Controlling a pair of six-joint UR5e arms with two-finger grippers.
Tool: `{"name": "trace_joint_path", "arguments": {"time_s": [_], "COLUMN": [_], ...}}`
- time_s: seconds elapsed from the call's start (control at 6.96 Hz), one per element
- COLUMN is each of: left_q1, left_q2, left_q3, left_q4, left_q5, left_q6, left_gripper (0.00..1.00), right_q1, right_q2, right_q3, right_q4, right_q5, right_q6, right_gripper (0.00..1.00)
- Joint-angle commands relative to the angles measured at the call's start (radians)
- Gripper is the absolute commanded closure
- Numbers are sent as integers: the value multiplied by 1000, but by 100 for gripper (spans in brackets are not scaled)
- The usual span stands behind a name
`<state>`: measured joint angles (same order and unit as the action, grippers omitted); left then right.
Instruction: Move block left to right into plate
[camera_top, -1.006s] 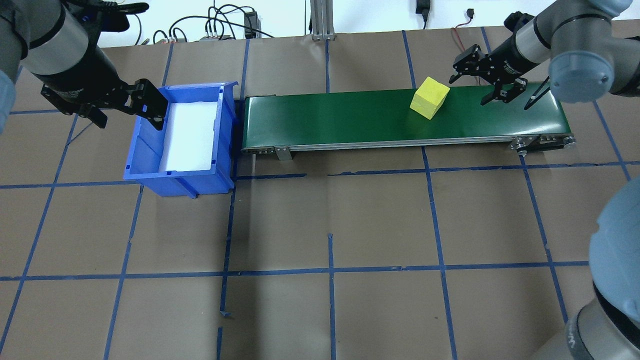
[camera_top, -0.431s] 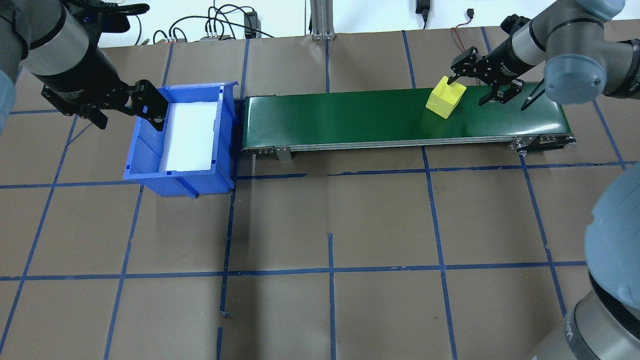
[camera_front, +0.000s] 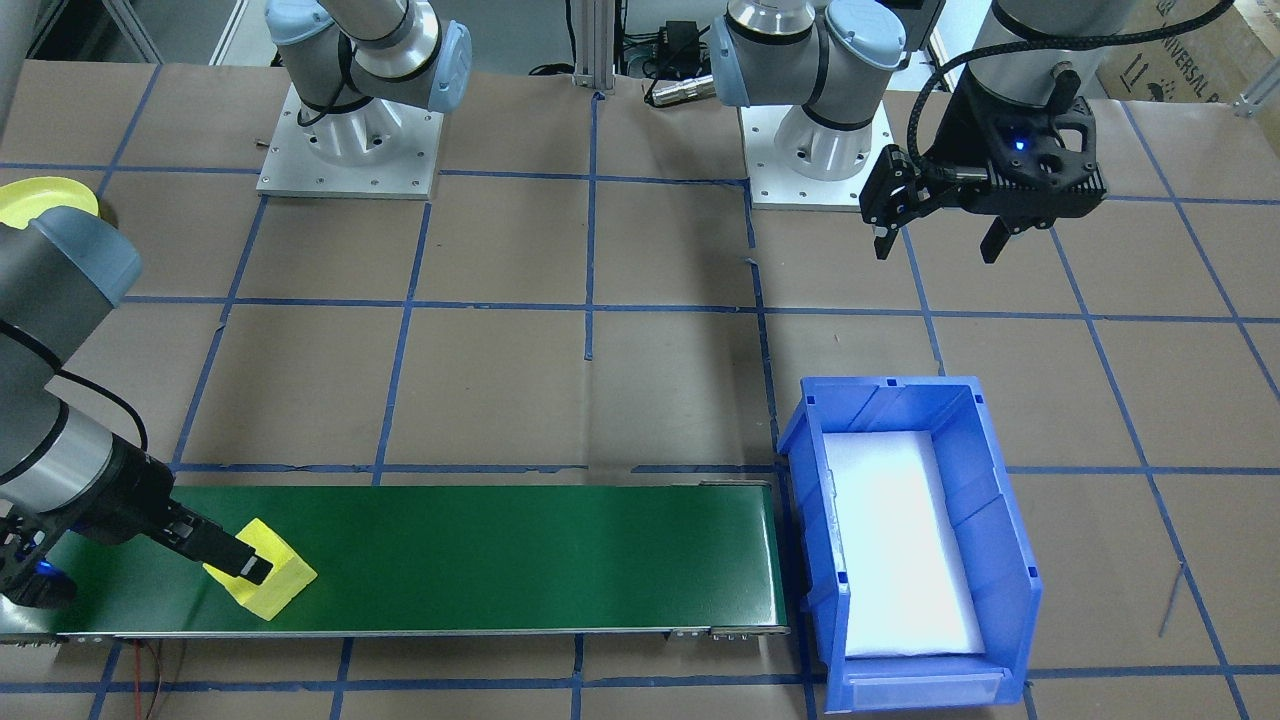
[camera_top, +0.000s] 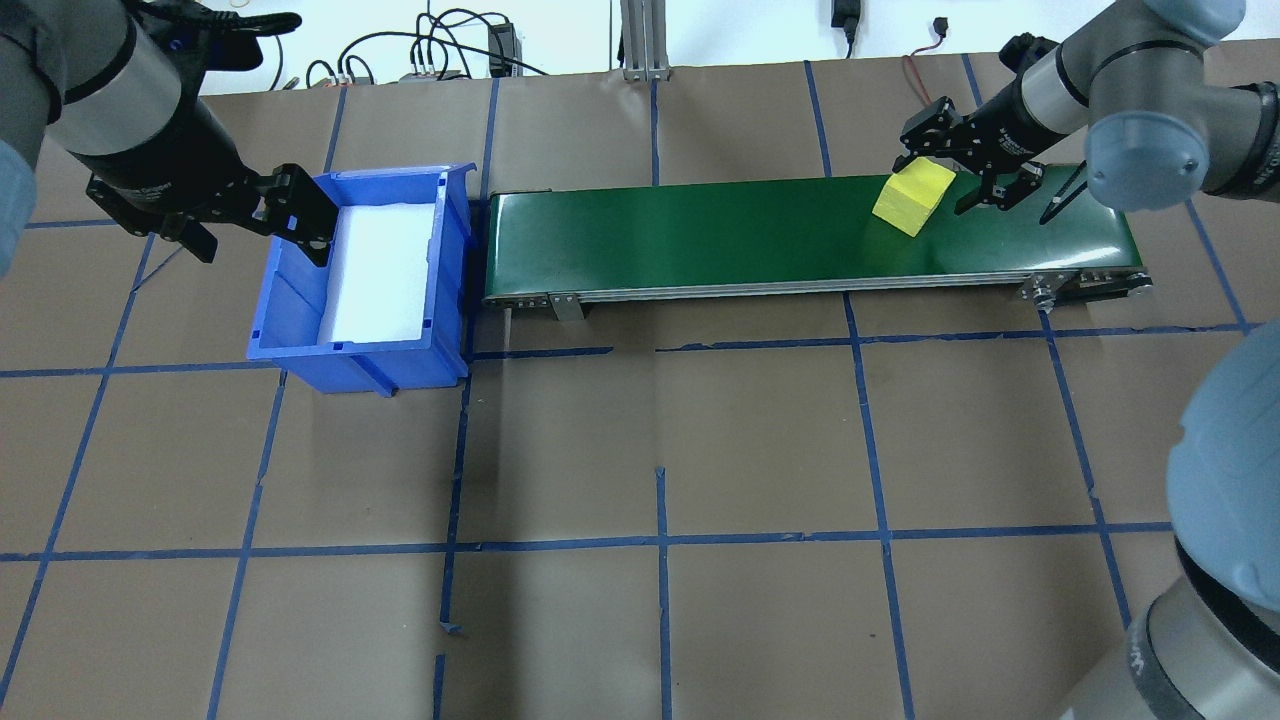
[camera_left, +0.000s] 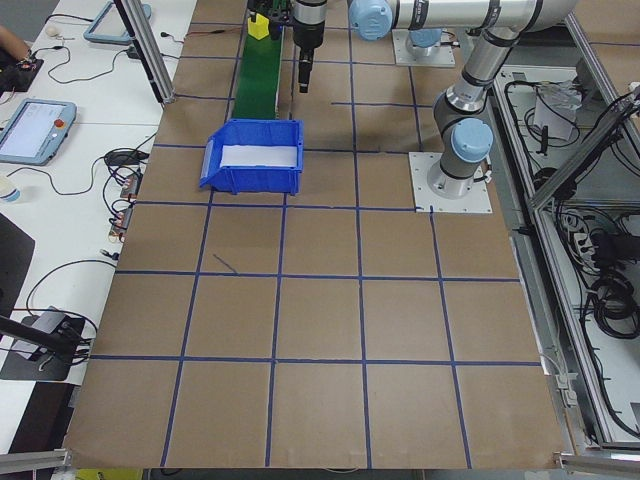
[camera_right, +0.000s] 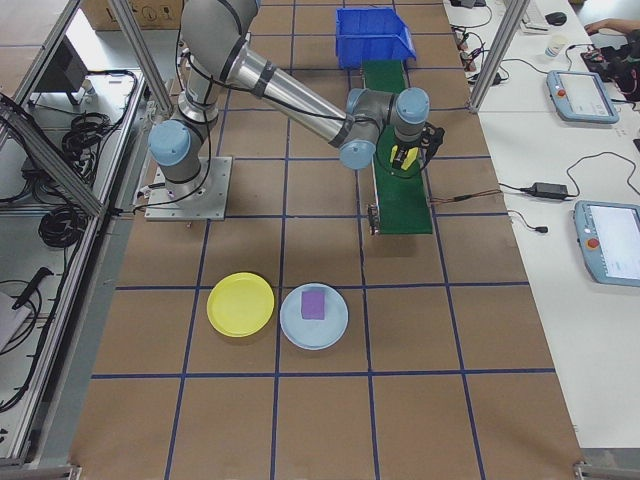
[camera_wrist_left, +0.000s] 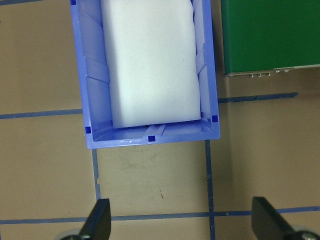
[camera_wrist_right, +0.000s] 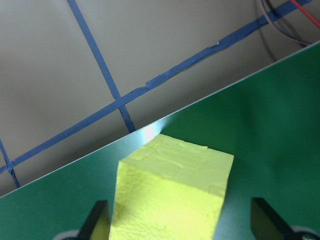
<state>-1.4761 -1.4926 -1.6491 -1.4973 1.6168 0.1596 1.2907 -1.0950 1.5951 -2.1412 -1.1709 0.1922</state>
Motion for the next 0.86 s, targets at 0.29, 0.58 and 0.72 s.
{"name": "trace_joint_path", "arguments": {"time_s": [0.29, 0.58, 0.72], "left_q1": [0, -1, 0], "left_q2": [0, 0, 0], "left_q3": [-3, -3, -3], "left_q4": [6, 6, 6], "left_q5": [0, 0, 0], "left_q6": [0, 0, 0], "left_gripper": [0, 0, 0], "right_q1": [-4, -13, -45], "right_q2": [29, -3, -61], "right_q3": [17, 25, 38], "right_q4": [-54, -57, -46], "right_q5": [-70, -286, -365], "right_q6": [-16, -241, -378], "right_gripper": [55, 79, 82]}}
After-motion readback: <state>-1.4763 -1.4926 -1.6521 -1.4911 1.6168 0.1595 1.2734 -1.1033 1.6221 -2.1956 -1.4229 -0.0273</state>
